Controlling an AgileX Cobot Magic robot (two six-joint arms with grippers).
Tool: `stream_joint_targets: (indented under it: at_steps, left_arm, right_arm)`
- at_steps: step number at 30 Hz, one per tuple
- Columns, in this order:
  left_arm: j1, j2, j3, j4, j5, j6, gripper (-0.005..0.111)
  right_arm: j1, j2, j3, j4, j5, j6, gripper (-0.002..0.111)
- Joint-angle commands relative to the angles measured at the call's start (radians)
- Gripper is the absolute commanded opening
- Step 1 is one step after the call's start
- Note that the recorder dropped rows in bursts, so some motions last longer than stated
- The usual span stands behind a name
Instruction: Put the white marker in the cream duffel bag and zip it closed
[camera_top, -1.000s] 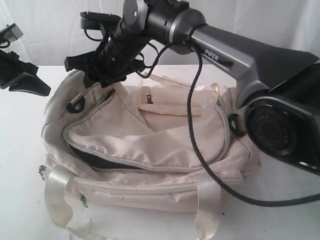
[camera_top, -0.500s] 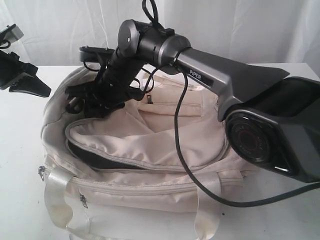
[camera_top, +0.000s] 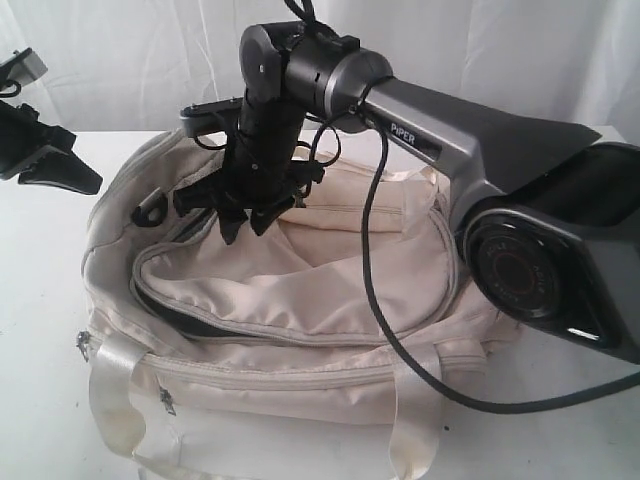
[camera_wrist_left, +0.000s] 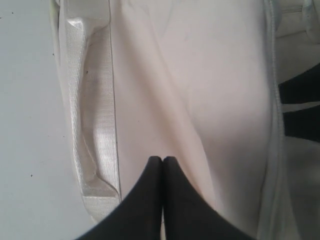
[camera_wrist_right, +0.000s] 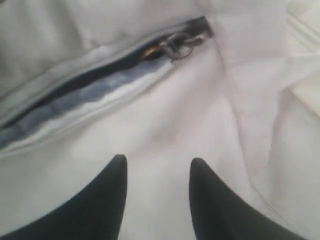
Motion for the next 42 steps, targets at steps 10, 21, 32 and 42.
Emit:
stream_joint_targets:
  at_steps: [10,21,32,42]
  left_arm:
    - [-0.008,-0.008,-0.060,-0.281,0.269,0.170,0.046]
    - [-0.175,0.082,-0.066,-0.139,0.005,0.170,0.073]
    - [-0.165,0.088,-0.066,0.018,-0.014,-0.013,0.047]
    - [-0.165,0.086,-0.066,0.040,0.049,-0.024,0.087]
  right_arm:
    - [0.000,-0.129,0.000,0.072,0.003,-0.090,0.039]
    - [0.010,-0.158,0.043,0.246,0.003,-0.171,0.039]
    - [0.120,-0.169,0.185,0.103,0.003,-0.322,0.054]
    - [0.174,-0.187,0.187,-0.021,0.003,-0.307,0.054]
